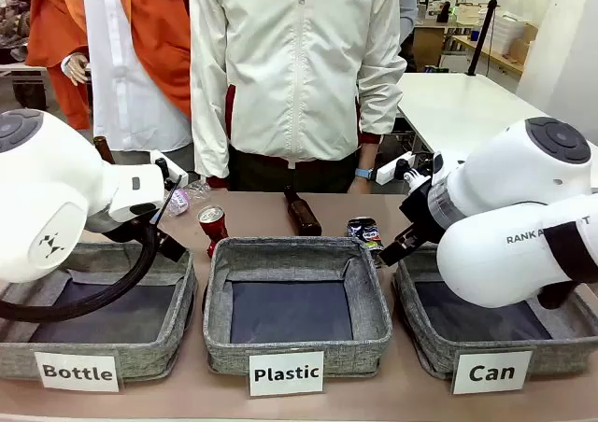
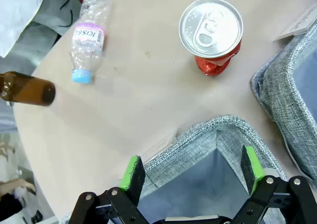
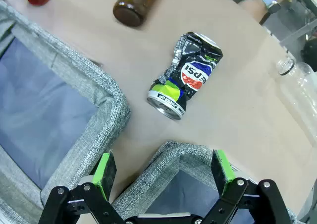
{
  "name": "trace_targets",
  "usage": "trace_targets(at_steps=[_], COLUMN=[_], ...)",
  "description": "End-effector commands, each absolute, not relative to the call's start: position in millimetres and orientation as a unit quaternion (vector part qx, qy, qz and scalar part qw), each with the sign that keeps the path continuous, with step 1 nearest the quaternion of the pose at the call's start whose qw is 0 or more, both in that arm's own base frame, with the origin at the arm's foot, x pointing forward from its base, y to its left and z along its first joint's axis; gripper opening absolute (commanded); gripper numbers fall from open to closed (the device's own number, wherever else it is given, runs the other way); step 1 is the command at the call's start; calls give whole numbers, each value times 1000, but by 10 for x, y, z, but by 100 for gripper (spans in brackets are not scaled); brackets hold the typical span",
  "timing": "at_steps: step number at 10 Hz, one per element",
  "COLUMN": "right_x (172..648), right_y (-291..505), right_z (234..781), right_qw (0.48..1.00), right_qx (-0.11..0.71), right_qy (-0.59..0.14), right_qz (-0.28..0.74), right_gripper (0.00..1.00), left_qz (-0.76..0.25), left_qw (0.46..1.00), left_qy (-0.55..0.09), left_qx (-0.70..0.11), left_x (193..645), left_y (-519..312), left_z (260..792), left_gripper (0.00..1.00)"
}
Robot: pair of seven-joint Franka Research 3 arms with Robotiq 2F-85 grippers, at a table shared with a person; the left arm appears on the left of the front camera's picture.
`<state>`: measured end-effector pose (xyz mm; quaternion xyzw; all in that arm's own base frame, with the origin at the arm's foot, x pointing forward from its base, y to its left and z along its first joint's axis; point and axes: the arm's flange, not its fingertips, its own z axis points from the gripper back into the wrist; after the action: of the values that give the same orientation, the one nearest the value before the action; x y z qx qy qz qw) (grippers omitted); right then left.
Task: Sort the can waste into the basket.
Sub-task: Pick up the can waste from the table and place it in the right Fabric basket.
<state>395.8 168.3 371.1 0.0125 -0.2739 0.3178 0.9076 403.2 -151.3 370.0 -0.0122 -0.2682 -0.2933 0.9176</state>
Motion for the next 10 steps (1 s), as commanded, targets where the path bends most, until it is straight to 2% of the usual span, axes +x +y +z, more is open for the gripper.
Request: trace_targets(at_steps=[1, 10], right_x=[3958, 3958], right_y=[1683, 1683], right_z=[3711, 3711], right_qw=[908, 908], right_qx=[12, 12], right_qy=[-274, -274], right_qz=[318, 318], right_gripper=[100, 100], left_qz=[-293, -293], left_qw=[918, 918], left_qy=[-268, -268], left_qx=[-12, -12], left_x=[4032, 4032], left_y=[-1514, -1514], left_z=[3701, 3701], left_gripper=[100, 100])
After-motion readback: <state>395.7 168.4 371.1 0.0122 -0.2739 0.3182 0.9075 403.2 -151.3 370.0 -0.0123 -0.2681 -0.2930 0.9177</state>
